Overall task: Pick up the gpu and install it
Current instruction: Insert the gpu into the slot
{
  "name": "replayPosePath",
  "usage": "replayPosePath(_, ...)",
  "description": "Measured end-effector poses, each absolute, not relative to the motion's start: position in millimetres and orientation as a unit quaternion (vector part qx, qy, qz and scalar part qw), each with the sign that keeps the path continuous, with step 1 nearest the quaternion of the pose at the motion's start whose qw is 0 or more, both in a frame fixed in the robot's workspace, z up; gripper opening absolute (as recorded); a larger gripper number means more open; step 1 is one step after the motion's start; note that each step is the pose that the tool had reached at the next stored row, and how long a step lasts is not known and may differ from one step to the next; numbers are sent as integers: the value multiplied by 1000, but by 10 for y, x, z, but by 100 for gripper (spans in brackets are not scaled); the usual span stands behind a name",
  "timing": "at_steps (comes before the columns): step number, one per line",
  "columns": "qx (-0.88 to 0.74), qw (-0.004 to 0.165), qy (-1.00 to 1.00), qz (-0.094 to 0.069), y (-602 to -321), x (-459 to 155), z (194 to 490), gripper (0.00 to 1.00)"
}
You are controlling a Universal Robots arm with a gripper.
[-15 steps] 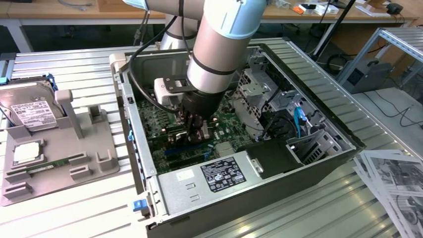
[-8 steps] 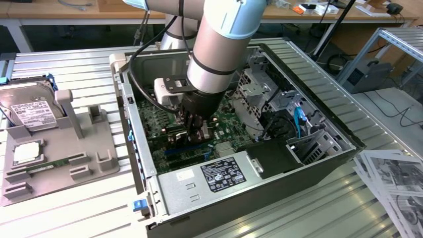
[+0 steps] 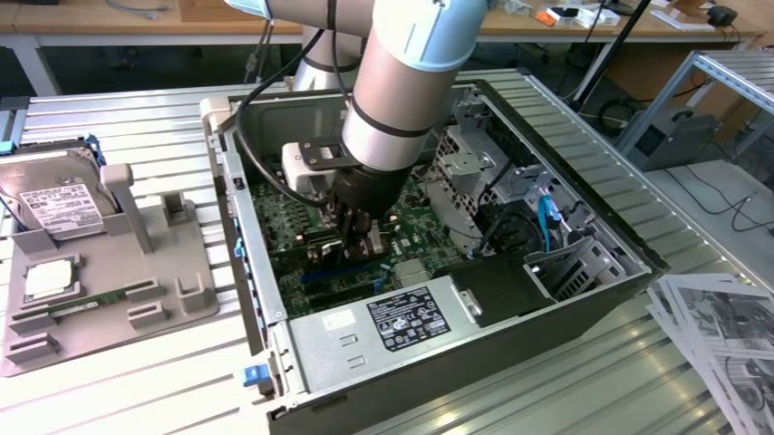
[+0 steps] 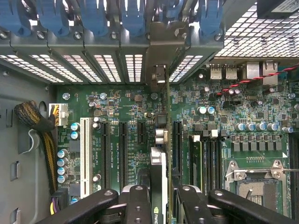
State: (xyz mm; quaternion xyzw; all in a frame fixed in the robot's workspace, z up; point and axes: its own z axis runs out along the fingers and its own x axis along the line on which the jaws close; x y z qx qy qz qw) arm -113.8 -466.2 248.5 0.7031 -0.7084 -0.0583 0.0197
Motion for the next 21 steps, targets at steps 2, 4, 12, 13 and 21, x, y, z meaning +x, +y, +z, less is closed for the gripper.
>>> replayPosePath(2, 703, 20, -708, -58, -4662, -1138, 2485, 27)
replayPosePath(4, 703, 20, -708, -58, -4662, -1138, 2485, 27)
replayPosePath(12, 702, 36, -710, -42, -4659, -1138, 2485, 27)
replayPosePath(13, 702, 36, -710, -42, -4659, -1138, 2485, 27)
replayPosePath(21, 702, 36, -710, -42, -4659, -1138, 2485, 27)
